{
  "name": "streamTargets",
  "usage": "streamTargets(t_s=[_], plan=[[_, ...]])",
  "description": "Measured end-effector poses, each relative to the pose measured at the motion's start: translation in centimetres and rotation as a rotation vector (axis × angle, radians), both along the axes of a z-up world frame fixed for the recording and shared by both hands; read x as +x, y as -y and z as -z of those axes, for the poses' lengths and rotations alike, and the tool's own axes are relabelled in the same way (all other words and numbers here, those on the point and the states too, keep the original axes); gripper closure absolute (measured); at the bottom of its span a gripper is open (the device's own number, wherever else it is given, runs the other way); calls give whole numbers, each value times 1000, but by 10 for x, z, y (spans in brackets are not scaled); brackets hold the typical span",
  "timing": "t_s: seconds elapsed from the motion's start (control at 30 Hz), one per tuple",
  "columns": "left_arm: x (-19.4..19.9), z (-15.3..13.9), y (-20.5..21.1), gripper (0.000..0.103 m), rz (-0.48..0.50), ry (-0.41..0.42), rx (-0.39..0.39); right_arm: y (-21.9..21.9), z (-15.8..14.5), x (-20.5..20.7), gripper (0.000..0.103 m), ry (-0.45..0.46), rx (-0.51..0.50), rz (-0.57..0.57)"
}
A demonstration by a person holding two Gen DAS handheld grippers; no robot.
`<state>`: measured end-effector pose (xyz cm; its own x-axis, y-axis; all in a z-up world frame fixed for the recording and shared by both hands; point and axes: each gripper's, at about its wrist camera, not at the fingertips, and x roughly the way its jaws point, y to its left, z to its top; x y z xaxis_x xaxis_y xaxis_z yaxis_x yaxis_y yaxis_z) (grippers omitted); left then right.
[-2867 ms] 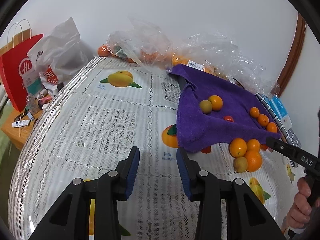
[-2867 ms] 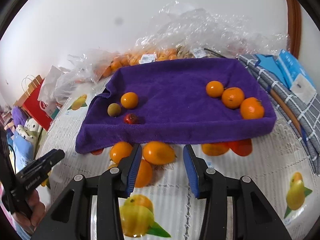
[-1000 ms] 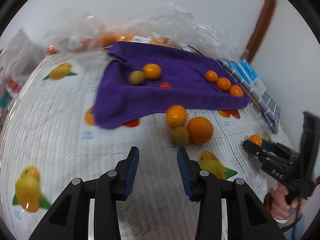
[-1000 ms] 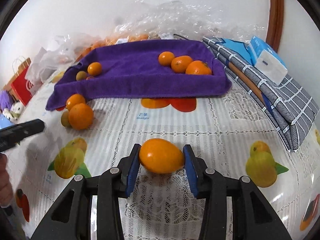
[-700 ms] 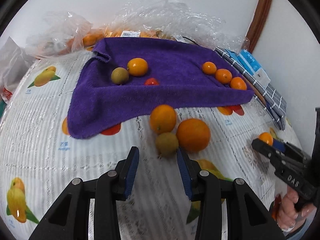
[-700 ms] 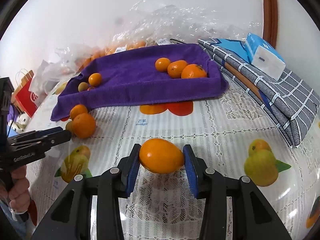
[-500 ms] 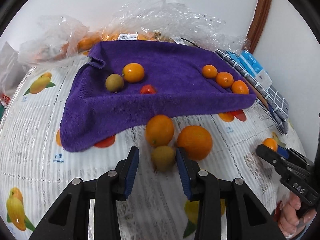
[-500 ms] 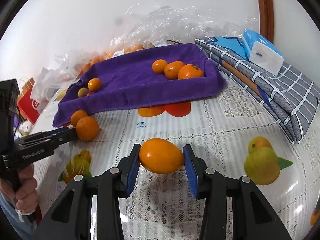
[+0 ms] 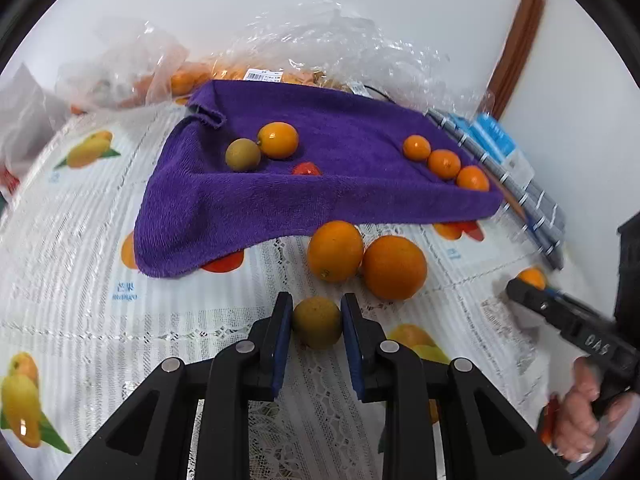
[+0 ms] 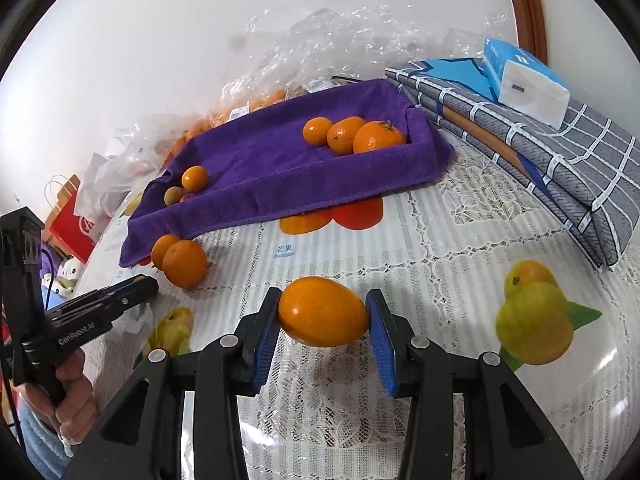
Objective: Organize fruits
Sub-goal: 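Grasp the oval orange fruit with the right tool while the left grasps a yellow-green fruit, then carry both fruits onto the purple towel and open both tools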
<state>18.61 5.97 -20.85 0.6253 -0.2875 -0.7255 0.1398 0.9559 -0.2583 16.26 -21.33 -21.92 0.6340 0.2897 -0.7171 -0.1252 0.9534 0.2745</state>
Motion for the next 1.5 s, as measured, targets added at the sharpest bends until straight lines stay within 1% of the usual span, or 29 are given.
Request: streamTargets(t_s=[0.1,0.17,0.27,0.37,0.5,0.6,0.73,0.8,0.93,1.03,1.13,1.23,1.33,1.43,1.5], plan=[[-2,3,-15,79,-31,-3,-92,-3,-1,0,61,6,-17,-13],[-3,4,-19,79,-56,-1,-109,-7,-1,-1,61,11,-39,-23],[-6,2,-19,79,-74,14,-102,-14,-3,-3,61,26,-68,-50],[-11,-5,-11,79,-47,61,-73,-20,-4,-6,61,45,-92,-78],[-16,-12,-4,79,-11,108,-56,-20,-7,-10,61,70,-111,-63],[-21,-18,-1,79,8,150,-57,-16,-7,-12,61,76,-101,-44],[-25,-22,3,79,36,183,-52,-9,-8,-11,61,74,-86,-16],[-27,-24,1,79,33,197,-55,-8,-9,-11,61,76,-81,-8],[-36,-31,-5,79,-8,250,-43,-11,-14,-15,61,86,-96,2],[-39,-35,-7,79,-27,276,-44,-12,-28,-23,61,104,-83,-5],[-39,-38,-9,79,-35,273,-49,-12,-45,-28,61,127,-69,-1],[-41,-47,-13,79,-78,270,-47,-15,-66,-31,61,160,-83,-2],[-44,-67,-19,79,-97,279,-66,-20,-85,-26,61,187,-102,0],[-47,-91,-22,79,-112,323,-34,-26,-100,-16,61,214,-103,-11],[-47,-102,-24,79,-126,337,-27,-31,-106,-8,61,230,-101,-19]])
